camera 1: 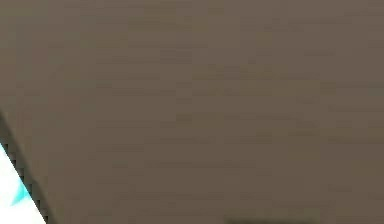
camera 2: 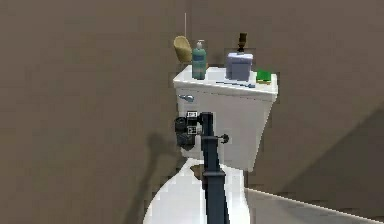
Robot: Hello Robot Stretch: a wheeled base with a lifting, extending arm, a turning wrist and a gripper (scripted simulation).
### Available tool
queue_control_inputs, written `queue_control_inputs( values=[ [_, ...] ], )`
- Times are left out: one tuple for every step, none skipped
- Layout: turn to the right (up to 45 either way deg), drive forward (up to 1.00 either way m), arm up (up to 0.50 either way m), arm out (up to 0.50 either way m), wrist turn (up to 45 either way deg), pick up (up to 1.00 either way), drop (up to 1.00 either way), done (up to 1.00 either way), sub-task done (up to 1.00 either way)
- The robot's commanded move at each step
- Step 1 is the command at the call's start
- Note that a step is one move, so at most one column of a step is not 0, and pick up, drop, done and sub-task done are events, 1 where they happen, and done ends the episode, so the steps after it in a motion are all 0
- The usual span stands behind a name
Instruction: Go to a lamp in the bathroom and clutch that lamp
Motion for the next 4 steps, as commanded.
queue_control_inputs(
  values=[
    [0.0,0.00,-0.30,0.00,0.0,0.00,0.00,0.00,0.00],
    [0.0,0.00,0.00,0.00,0.0,1.00,0.00,0.00,0.00],
    [0.0,0.00,0.10,0.00,0.0,0.00,0.00,0.00,0.00],
    [0.0,0.00,0.00,0.00,0.0,0.00,0.00,1.00,0.00]
  ],
)
